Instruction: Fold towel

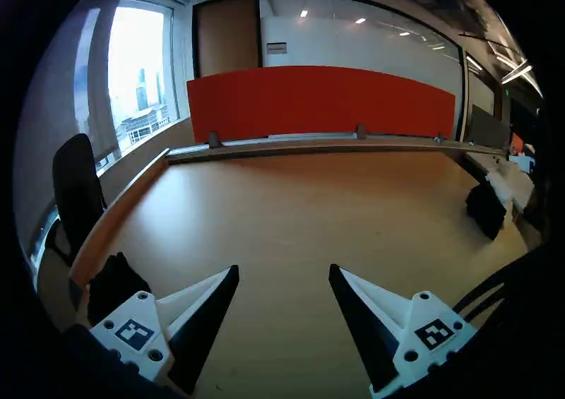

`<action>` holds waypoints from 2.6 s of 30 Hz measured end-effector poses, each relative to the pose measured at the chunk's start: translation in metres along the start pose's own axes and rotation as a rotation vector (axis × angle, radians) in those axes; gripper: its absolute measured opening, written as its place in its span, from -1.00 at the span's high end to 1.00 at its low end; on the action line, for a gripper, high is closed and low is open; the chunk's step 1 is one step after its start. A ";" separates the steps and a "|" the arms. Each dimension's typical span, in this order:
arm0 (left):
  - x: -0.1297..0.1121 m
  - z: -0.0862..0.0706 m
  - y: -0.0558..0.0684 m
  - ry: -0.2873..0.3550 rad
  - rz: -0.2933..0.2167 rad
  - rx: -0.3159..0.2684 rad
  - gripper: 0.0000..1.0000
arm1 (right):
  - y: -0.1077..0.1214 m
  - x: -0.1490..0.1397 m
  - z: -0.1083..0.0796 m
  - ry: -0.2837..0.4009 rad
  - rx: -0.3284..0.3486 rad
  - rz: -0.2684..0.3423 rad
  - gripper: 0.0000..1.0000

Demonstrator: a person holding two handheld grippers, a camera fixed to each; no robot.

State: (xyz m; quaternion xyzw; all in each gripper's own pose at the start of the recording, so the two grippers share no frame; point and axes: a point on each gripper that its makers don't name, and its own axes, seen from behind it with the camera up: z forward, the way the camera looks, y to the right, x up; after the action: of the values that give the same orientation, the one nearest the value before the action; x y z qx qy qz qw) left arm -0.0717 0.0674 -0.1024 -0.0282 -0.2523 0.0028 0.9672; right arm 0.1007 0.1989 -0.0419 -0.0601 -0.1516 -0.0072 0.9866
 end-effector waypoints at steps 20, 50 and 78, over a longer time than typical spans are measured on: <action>0.054 0.018 -0.018 0.123 -0.036 0.016 -0.89 | -0.034 0.035 -0.002 0.074 0.036 0.008 -0.80; 0.157 0.040 -0.037 0.340 -0.021 -0.006 -0.89 | -0.152 0.079 0.001 0.156 0.124 0.004 -0.80; 0.166 0.034 -0.042 0.393 -0.049 -0.011 -0.88 | -0.199 0.101 0.001 0.190 0.124 0.027 -0.80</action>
State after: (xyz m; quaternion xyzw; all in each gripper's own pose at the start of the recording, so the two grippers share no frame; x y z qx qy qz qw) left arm 0.0563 0.0301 0.0108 -0.0275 -0.0592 -0.0280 0.9975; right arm 0.1906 0.0022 0.0128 -0.0003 -0.0565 0.0099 0.9984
